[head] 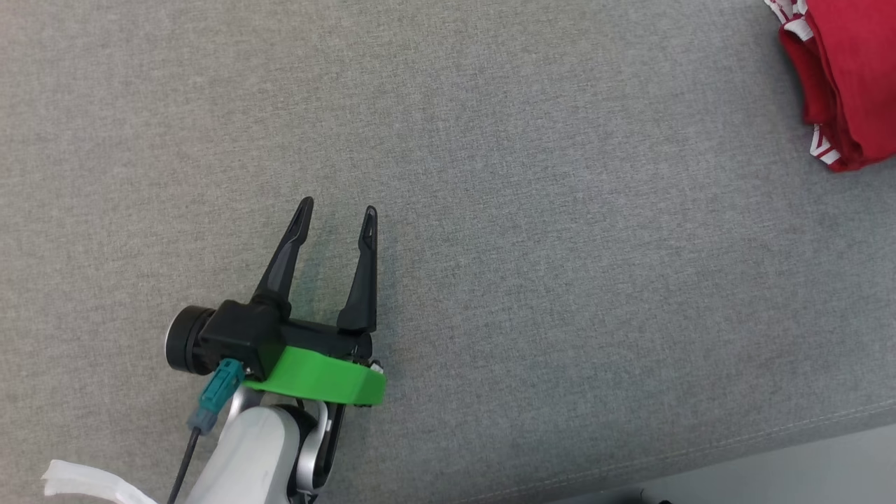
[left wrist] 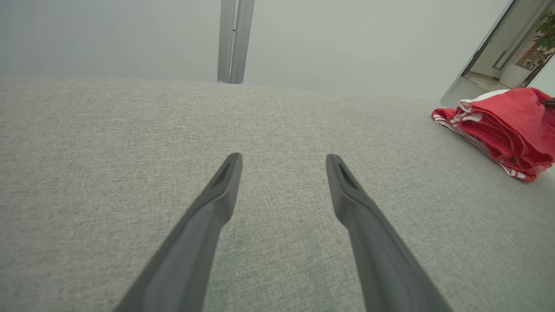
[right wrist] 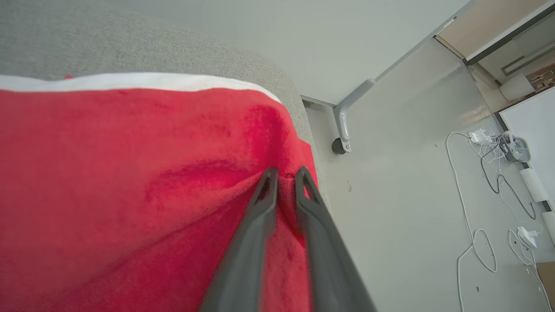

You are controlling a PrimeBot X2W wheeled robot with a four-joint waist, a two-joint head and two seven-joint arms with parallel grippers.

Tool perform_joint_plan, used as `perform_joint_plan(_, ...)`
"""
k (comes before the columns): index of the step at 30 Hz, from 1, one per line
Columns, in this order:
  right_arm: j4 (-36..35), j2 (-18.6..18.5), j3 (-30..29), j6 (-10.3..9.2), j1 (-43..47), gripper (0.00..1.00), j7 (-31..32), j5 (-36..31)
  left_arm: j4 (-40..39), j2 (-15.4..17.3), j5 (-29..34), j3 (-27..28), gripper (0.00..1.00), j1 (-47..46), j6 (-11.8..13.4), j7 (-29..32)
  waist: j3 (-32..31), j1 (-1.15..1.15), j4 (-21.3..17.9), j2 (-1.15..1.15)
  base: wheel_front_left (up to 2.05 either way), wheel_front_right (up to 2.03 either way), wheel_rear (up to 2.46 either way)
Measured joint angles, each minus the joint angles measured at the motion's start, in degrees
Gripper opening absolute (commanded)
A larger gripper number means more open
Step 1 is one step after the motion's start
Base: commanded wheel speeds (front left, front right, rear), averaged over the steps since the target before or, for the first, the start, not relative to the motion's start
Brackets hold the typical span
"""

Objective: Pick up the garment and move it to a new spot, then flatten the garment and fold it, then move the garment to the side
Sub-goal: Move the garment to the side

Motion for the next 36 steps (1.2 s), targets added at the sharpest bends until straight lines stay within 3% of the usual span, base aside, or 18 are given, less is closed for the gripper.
perform_joint_plan(6, 5.04, 1.58, -1.92, 0.00, -0.52, 1.00, -3.94, -3.65, 0.19, 0.18, 0.00, -0.02, 1.00, -0.14, 0.45, 0.24, -0.28, 0.00, -0.66, 0.00, 0.00, 0.00, 0.00)
perform_joint_plan(15, 5.28, 7.38, -4.68, 0.00, -0.88, 1.00, -9.23, -6.10, 2.13, 0.42, -1.03, 0.67, 1.00, -1.16, 0.51, 0.08, -2.82, 0.00, -1.82, 0.00, 0.00, 0.00, 0.00)
perform_joint_plan(22, 1.98, 14.66, -5.63, 0.00, -0.76, 1.00, -11.72, -4.48, 6.34, 0.48, -2.67, 3.54, 1.00, -2.28, 1.18, -1.00, -6.86, 0.00, -1.88, 0.00, 0.00, 0.00, 0.00)
perform_joint_plan(26, -1.09, 19.78, -6.55, 0.00, 2.99, 1.00, -13.22, -2.77, 10.80, 0.41, -4.03, 6.50, 1.00, -2.33, 1.96, -1.71, -10.66, 0.00, -1.38, 0.00, 0.00, 0.00, 0.00)
perform_joint_plan(36, -12.83, 28.17, -10.37, 0.00, 16.53, 1.00, -14.07, -1.80, 17.96, -0.57, -6.53, 11.36, 1.00, -0.03, 2.47, -2.37, -17.43, 0.00, 0.65, 0.00, 0.00, 0.00, 0.00)
